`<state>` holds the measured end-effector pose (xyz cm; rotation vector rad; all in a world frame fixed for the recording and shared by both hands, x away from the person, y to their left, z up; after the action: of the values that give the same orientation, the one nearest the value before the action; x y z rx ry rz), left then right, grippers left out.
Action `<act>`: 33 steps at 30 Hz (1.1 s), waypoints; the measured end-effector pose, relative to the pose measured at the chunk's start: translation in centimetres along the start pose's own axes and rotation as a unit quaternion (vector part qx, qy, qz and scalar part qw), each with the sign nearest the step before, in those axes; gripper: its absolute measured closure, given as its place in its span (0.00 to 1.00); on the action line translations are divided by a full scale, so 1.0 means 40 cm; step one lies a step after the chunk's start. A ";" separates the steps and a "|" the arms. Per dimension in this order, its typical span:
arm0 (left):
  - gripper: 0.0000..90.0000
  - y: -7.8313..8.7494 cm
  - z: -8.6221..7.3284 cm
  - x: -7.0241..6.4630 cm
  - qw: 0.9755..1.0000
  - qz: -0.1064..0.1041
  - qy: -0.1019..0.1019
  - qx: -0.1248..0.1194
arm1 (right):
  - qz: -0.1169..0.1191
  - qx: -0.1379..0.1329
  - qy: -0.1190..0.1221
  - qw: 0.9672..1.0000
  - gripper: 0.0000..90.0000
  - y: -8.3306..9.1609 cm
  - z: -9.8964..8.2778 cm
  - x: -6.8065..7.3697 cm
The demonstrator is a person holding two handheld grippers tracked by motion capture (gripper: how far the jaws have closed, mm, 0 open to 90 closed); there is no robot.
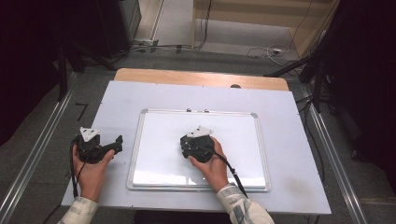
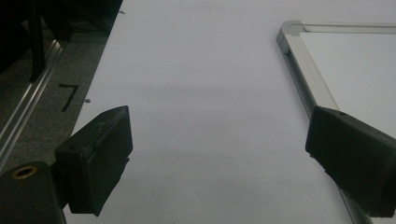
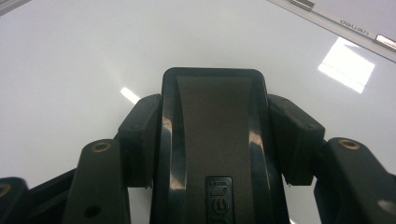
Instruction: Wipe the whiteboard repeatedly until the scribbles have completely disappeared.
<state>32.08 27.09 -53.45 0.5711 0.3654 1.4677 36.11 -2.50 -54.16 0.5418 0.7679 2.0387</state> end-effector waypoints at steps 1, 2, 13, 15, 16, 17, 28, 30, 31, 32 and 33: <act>0.09 0.002 -0.001 0.002 1.000 0.001 -0.001 0.000 | -0.001 0.001 0.002 1.000 0.43 -0.003 0.003 -0.002; 0.09 0.002 -0.001 0.002 1.000 0.001 -0.001 0.000 | -0.001 0.001 0.002 1.000 0.43 -0.003 0.003 -0.002; 0.09 0.006 -0.005 0.009 1.000 0.002 0.004 -0.001 | -0.024 0.000 -0.010 1.000 0.43 -0.019 0.028 -0.071; 0.09 0.006 -0.006 0.010 1.000 0.001 0.003 0.000 | -0.022 -0.002 -0.010 1.000 0.43 -0.018 0.029 -0.075; 0.09 0.005 -0.006 0.010 1.000 0.001 0.002 0.000 | -0.022 -0.001 -0.012 1.000 0.43 -0.018 0.029 -0.076; 0.09 0.005 -0.006 0.010 1.000 0.001 0.002 0.001 | -0.022 -0.001 -0.014 1.000 0.43 -0.018 0.029 -0.077; 0.09 0.001 -0.006 0.012 1.000 0.001 0.006 0.002 | -0.012 0.004 -0.037 0.999 0.43 -0.008 0.031 -0.115; 0.09 0.000 -0.007 0.012 1.000 0.001 0.006 0.003 | -0.011 0.004 -0.041 0.999 0.43 -0.006 0.031 -0.117; 0.09 0.000 -0.007 0.013 1.000 0.002 0.006 0.002 | -0.010 0.005 -0.043 0.999 0.43 -0.006 0.030 -0.118; 0.09 0.000 -0.007 0.014 1.000 0.002 0.006 0.002 | -0.009 0.004 -0.043 0.999 0.43 -0.005 0.030 -0.119; 0.09 0.000 -0.007 0.014 1.000 0.002 0.006 0.002 | -0.009 0.005 -0.042 0.999 0.43 -0.005 0.030 -0.119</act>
<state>31.98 27.69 -53.62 0.5666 0.3776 1.4757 39.50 -6.05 -53.85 0.6206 0.7307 1.9838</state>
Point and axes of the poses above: each handheld gripper's, and its own axes: y roughly backward along the jaws, z roughly out of its top, x roughly to its left, the point moved 7 cm from there along -y, roughly forward along the jaws, and after that the axes turned 13 degrees about -y, right-handed, at the moved point
